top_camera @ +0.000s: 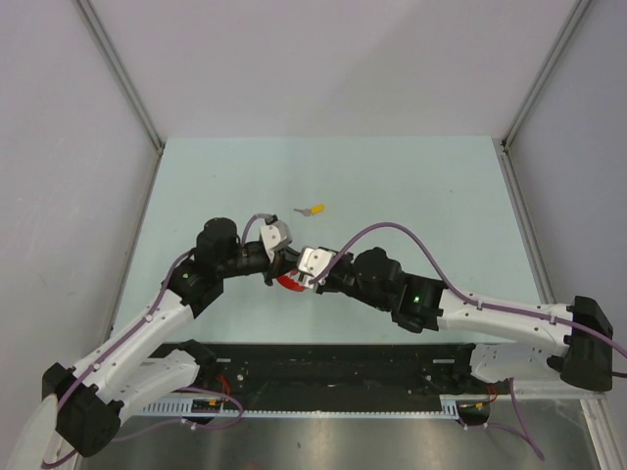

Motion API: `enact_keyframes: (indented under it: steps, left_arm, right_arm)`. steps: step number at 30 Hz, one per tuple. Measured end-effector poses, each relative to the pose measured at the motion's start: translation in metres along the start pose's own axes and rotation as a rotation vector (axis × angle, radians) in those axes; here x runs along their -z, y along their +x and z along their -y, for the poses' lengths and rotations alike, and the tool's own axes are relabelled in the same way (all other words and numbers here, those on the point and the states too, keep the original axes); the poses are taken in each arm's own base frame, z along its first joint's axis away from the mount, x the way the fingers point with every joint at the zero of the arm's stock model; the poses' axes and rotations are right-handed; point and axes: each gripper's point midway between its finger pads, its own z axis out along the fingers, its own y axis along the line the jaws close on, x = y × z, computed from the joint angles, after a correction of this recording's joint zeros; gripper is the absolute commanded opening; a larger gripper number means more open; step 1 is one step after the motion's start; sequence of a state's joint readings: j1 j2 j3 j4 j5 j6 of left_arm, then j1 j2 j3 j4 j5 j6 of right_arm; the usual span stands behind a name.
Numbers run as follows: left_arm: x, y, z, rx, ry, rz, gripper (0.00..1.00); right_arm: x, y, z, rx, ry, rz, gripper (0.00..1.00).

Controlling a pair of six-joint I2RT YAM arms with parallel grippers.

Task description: Put the keys on the keyring

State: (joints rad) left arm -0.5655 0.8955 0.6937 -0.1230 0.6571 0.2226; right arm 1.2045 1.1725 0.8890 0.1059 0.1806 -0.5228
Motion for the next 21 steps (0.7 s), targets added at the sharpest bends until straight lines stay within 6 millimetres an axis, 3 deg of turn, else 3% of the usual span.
enact_keyframes:
  steps: [9,21]
  left_arm:
    - [0.000,0.001,-0.003,0.040,-0.027,-0.005,0.00]
    - [0.000,0.001,-0.007,0.066,-0.056,-0.008,0.00]
  right_arm:
    - [-0.009,0.007,0.001,0.041,0.051,-0.030,0.33]
    - [-0.013,0.018,0.005,0.075,0.145,-0.049,0.19]
